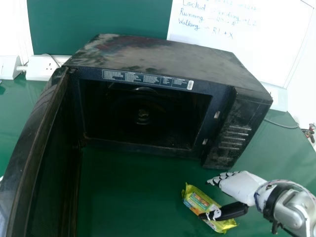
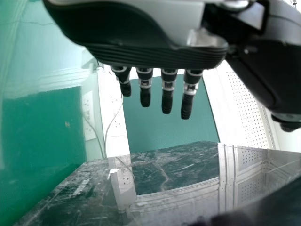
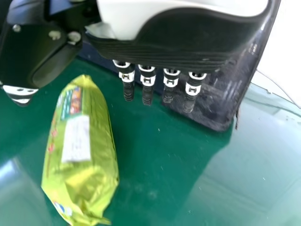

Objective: Put biscuit inside oven

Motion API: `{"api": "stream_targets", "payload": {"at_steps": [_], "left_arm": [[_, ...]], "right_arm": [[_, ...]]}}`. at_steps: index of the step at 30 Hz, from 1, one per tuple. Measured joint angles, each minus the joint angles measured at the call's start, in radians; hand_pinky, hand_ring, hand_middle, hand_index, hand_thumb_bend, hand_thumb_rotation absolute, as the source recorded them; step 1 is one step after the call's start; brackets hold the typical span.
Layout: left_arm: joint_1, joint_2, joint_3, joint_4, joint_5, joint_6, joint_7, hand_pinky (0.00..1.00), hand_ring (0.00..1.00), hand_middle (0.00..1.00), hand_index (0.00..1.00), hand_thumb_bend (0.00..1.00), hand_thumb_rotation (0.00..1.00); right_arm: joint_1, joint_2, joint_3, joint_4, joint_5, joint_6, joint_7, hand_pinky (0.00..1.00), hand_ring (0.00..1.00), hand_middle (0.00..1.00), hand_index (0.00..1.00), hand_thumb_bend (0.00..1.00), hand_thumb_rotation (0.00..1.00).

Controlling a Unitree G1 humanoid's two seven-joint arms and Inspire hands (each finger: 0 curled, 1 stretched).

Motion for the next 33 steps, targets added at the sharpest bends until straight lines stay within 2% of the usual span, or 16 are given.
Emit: {"api": "stream_targets", "payload": {"at_steps": [11, 14, 22, 33], "left_arm": [[0.003, 0.000, 0.000, 0.002, 0.001, -0.006, 0.000, 0.00, 0.86, 0.95, 0.90, 1.00, 0.85], [0.004, 0.001, 0.000, 0.003, 0.000, -0.008, -0.002, 0.00, 0.86, 0.94, 0.88, 1.00, 0.85], [0.000, 0.003, 0.001, 0.011, 0.000, -0.014, -0.005, 0.00, 0.84, 0.93, 0.88, 1.00, 0.85], [0.003, 0.001, 0.002, 0.009, 0.007, -0.018, -0.005, 0.00, 0.83, 0.93, 0.87, 1.00, 0.84]], "right_arm": [[0.020, 0.060, 0.037, 0.041, -0.094, 0.012, -0.127, 0.93, 0.98, 1.00, 1.00, 0.98, 0.97], [0.021, 0.075, 0.050, 0.065, -0.114, 0.013, -0.152, 0.94, 0.99, 1.00, 1.00, 0.94, 0.98], [0.020, 0.108, 0.074, 0.102, -0.162, 0.009, -0.248, 0.93, 0.98, 1.00, 1.00, 0.95, 0.98], [0.024, 0.114, 0.098, 0.099, -0.168, 0.023, -0.234, 0.92, 0.98, 1.00, 1.00, 0.96, 0.98]]}}
